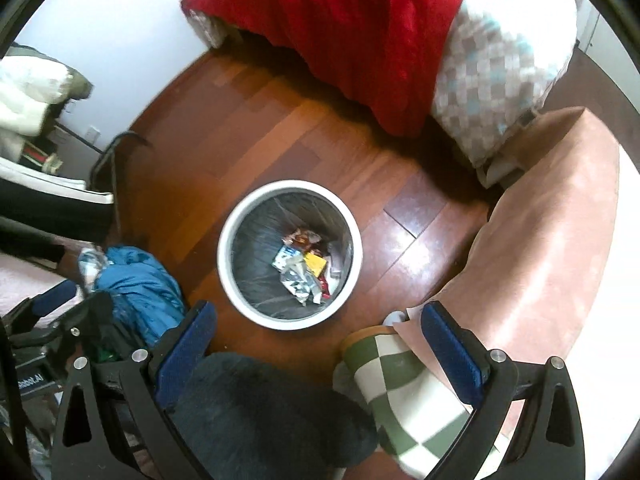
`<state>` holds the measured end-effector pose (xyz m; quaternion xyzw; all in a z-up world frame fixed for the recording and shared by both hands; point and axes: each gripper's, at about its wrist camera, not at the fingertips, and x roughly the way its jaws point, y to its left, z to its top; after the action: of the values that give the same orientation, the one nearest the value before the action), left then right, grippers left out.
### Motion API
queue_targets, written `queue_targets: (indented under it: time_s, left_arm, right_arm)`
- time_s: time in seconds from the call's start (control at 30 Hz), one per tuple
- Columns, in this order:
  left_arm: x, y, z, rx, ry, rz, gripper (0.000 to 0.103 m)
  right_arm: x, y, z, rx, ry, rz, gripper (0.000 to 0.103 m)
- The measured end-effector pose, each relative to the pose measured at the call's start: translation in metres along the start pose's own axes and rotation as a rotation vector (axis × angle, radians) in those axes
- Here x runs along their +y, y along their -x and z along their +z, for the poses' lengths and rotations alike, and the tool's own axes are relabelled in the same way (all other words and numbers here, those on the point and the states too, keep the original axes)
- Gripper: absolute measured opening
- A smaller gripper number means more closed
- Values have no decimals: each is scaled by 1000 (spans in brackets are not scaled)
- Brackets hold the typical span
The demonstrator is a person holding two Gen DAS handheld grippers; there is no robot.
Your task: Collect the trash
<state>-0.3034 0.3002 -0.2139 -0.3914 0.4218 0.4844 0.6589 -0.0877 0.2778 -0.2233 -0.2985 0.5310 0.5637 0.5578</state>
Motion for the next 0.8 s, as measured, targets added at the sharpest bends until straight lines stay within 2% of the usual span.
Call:
queue_targets:
  time_s: [0.27, 0.5, 0.8]
  left_arm:
    - [-19, 71, -3, -73, -29, -91, 103]
    - [-30, 118, -6, -94, -53, -160, 103]
    - [-34, 162, -11, -122, -65, -229, 103]
  right_arm:
    - [13, 90, -6, -70, 36, 113, 103]
    - [28, 155, -13, -101, 84, 206, 103]
    - [42, 205, -20, -109, 132, 266, 103]
